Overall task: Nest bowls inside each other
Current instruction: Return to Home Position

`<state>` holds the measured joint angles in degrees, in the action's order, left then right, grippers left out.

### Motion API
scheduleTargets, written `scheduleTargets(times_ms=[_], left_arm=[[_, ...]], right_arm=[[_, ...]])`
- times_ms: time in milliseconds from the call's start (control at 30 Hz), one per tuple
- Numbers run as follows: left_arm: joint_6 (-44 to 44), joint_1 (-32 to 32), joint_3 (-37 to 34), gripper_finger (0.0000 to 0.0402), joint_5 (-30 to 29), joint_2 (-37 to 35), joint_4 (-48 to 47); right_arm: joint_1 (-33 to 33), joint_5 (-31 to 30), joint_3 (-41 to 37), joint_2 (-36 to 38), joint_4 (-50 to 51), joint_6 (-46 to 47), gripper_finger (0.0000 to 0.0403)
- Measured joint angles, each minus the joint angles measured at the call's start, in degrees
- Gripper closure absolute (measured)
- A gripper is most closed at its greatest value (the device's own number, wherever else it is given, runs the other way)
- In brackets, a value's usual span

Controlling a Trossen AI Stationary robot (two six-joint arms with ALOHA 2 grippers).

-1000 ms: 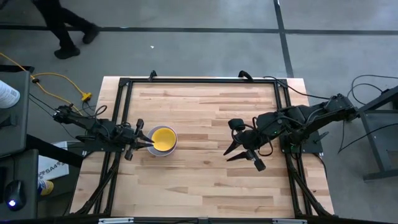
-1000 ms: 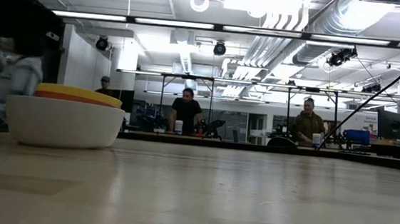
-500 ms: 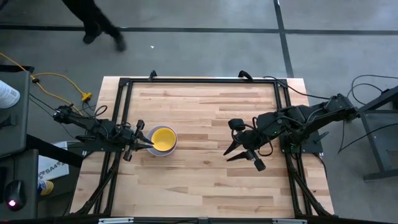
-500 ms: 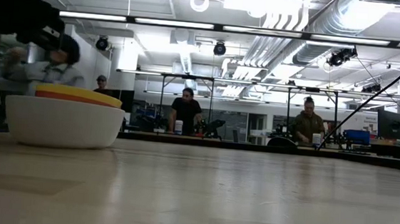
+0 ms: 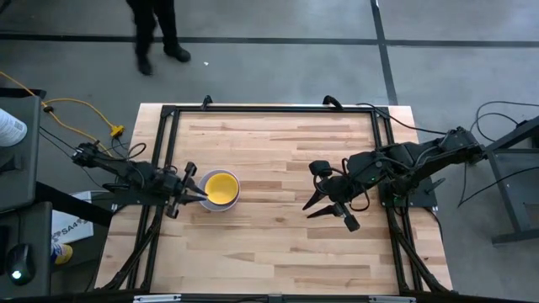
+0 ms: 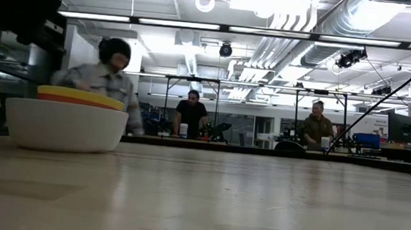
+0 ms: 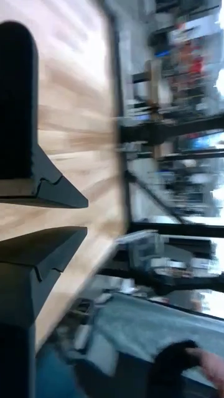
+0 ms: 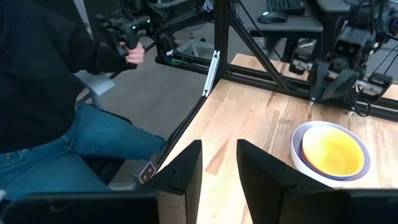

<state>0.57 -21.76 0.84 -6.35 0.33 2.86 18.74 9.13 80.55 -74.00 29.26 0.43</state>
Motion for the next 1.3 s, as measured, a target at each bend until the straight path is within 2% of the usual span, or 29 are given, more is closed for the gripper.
scheduleTargets(times_ms=[467,1300], left_arm=[[1.1,0.0,1.0,0.0343,1.1,1.3,-3.9],[1.2,0.0,1.1,0.0343,0.7,1.3,-3.2]], right_arm=[[0.0,0.0,0.0,0.0,0.0,1.4,0.0309],[0.0,1.8,0.0,0.0,-1.0,1.2,0.0309]])
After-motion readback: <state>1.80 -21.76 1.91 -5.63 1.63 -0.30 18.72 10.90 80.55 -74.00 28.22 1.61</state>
